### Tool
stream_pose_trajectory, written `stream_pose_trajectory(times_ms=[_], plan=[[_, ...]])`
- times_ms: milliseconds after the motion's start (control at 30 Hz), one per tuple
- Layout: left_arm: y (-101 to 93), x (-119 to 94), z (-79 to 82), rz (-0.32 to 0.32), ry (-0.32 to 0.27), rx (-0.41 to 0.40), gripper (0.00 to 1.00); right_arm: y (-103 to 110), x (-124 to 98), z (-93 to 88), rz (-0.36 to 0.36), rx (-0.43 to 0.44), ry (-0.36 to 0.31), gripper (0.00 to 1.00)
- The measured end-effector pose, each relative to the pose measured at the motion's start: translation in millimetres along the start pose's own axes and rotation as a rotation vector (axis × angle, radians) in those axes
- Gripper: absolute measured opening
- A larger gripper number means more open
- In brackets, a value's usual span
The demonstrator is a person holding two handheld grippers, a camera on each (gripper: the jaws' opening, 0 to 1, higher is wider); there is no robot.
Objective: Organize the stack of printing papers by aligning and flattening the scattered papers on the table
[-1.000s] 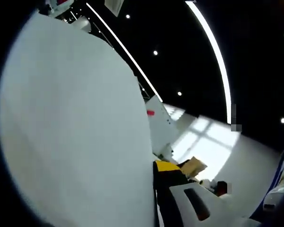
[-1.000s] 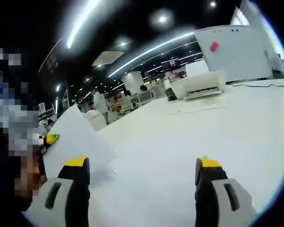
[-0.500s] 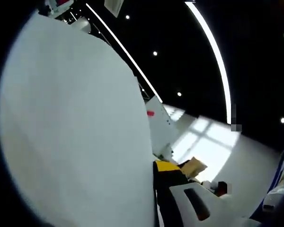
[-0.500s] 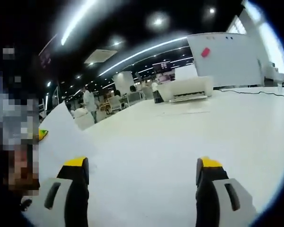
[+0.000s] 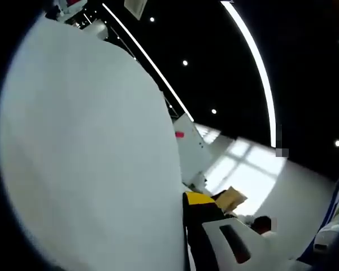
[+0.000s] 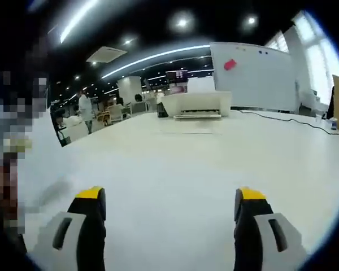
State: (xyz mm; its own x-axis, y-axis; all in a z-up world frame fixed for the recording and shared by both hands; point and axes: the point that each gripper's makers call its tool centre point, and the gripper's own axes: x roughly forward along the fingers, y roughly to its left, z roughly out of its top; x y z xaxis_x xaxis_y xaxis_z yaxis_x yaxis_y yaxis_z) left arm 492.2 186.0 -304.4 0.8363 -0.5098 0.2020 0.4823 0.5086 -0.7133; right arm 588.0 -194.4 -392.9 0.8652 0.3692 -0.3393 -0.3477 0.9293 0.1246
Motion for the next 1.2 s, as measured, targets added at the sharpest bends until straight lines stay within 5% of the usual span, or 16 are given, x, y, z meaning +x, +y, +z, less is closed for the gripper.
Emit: stream_pose_trajectory(times_ms=[433,900,1200], plan=[[0.7,1,-1.5,0.002,0.009,0.004,0.06,-19,20,-17.2,-0.021,-0.013,0.078,0.9],[2.4,3,-6.4,0.01,0.015,0.003,0.06,-31,36,-0.7,-0.034,-0.054,0.042,0.88],[-1.2,2,-6.9,0.007,0.012,0.003,0.06,-32,37,-11.3,-0.012,-0.058,0.07,0.85]])
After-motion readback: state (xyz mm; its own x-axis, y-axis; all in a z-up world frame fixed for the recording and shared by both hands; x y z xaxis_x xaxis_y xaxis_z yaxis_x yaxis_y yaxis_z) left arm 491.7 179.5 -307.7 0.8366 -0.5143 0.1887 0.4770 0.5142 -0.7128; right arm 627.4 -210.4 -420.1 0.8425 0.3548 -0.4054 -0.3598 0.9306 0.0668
